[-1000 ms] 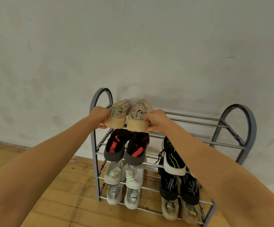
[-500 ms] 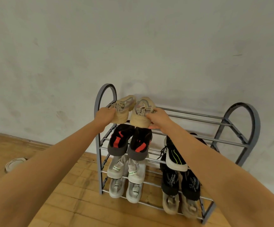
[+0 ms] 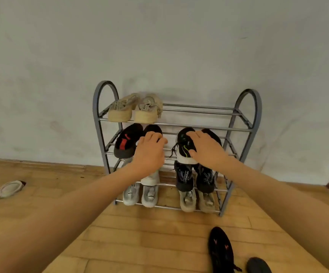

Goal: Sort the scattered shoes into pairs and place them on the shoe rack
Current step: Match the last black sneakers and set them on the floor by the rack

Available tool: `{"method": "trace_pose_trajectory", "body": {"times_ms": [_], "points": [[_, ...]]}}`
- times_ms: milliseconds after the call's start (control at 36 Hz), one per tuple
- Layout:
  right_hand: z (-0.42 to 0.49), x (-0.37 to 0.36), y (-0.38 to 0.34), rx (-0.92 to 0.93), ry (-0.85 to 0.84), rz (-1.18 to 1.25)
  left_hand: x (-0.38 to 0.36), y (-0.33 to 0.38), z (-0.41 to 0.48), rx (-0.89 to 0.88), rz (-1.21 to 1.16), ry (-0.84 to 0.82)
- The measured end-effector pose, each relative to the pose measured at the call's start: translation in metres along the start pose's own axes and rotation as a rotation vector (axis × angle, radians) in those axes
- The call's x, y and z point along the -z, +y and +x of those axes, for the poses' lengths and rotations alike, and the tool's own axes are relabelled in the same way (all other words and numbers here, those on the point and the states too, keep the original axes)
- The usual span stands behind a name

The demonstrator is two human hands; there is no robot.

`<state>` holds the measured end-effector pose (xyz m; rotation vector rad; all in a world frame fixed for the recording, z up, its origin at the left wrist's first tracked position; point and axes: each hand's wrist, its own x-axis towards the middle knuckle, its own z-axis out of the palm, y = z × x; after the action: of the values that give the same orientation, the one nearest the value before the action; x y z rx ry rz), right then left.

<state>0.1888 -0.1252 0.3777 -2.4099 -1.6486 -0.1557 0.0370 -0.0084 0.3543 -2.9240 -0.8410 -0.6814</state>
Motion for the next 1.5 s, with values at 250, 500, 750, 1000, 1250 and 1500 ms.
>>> {"method": "trace_pose_trajectory", "body": {"times_ms": [250,500,750,1000,1250,1500], "points": [[-0.097,-0.068,0.109,-0.175,-0.184,-0.044,-0.106,0.091,-0.032,-0.303,0.012,-0.312],[-0.16,-0.166,0.187,-0.392,-0.551,0.054,-0.21,0.131,-0.043,-0.238,-0.207,-0.749],[-0.21,-0.263,0.22,-0.681,-0.751,0.176,-0.295,0.159,-0.082,0.211,-0.538,-1.027],[-0.251,-0.312,0.234,-1.04,-0.645,0.278,-0.345,0.189,-0.141,0.644,-0.838,-1.176],[-0.256,-0.307,0.238,-1.13,-0.543,0.483,-0.358,0.199,-0.169,0.585,-0.703,-1.041],[-0.205,-0.281,0.188,-0.665,-0.484,0.446,-0.362,0.172,-0.18,0.596,-0.655,-0.958]]}}
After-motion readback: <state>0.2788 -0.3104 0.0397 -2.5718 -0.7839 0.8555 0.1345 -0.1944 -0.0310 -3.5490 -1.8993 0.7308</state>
